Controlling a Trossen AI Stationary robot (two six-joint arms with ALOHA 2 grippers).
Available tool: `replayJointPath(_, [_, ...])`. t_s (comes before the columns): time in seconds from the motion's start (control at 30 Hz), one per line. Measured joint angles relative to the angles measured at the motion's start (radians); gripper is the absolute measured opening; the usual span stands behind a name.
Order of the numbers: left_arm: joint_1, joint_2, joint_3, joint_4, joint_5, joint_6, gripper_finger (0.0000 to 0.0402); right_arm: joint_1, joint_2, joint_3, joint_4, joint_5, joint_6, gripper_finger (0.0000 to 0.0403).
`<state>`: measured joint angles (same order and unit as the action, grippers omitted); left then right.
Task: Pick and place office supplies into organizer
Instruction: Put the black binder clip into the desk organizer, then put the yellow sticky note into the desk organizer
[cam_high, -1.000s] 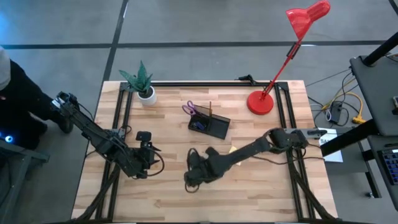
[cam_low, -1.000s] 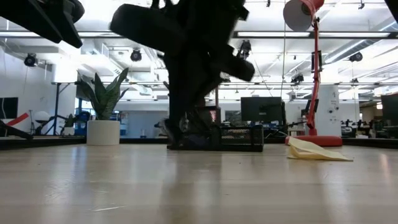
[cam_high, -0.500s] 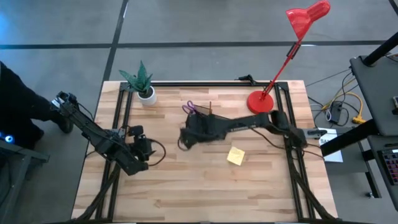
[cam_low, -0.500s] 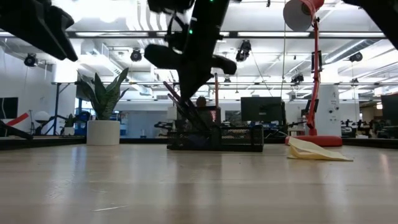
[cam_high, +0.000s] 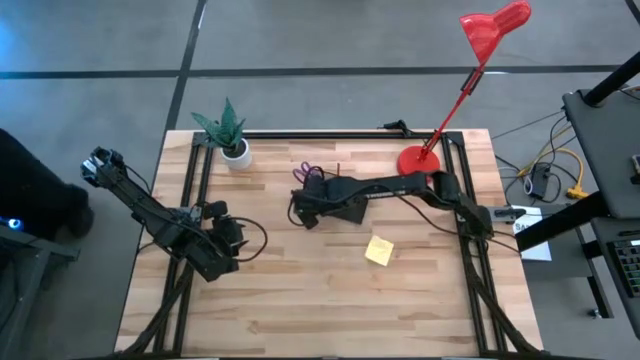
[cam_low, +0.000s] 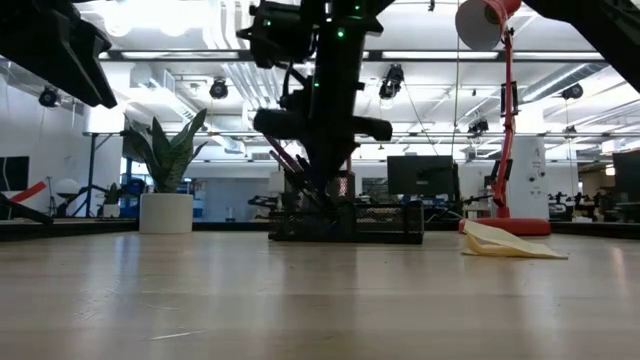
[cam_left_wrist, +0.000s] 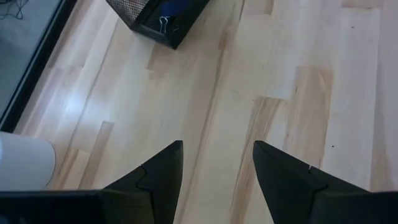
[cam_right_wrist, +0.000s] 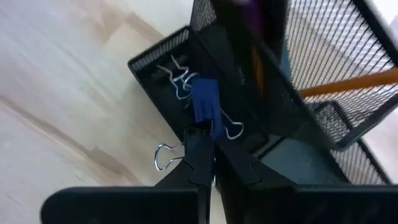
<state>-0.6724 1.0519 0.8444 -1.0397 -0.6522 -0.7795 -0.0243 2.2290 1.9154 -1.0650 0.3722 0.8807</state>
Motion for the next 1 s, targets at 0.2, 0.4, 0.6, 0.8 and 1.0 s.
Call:
replayJointPath(0.2, [0.0,0.0,0.0,-0.006,-0.015,0.0,0.018,-0.006,0.005,-0.001,-0.01,0.067,0.031,0.0009])
replayJointPath(0.4, [0.001,-0.001,-0.004,-0.023,-0.017,0.001,0.018,-0.025,0.008,-0.001,-0.016,0.04,0.036,0.0009])
replayJointPath(0.6, [0.001,-0.001,-0.014,-0.026,-0.015,0.001,0.018,-0.024,0.011,-0.001,-0.006,0.051,0.066,0.0015])
replayJointPath(0.8, [0.001,-0.002,-0.014,-0.026,-0.004,0.001,0.018,-0.025,0.011,-0.003,-0.002,0.054,0.069,0.0065])
replayJointPath(1.0, [0.001,-0.002,-0.008,-0.025,0.01,0.001,0.018,0.009,0.007,0.007,-0.01,0.086,0.007,0.0128])
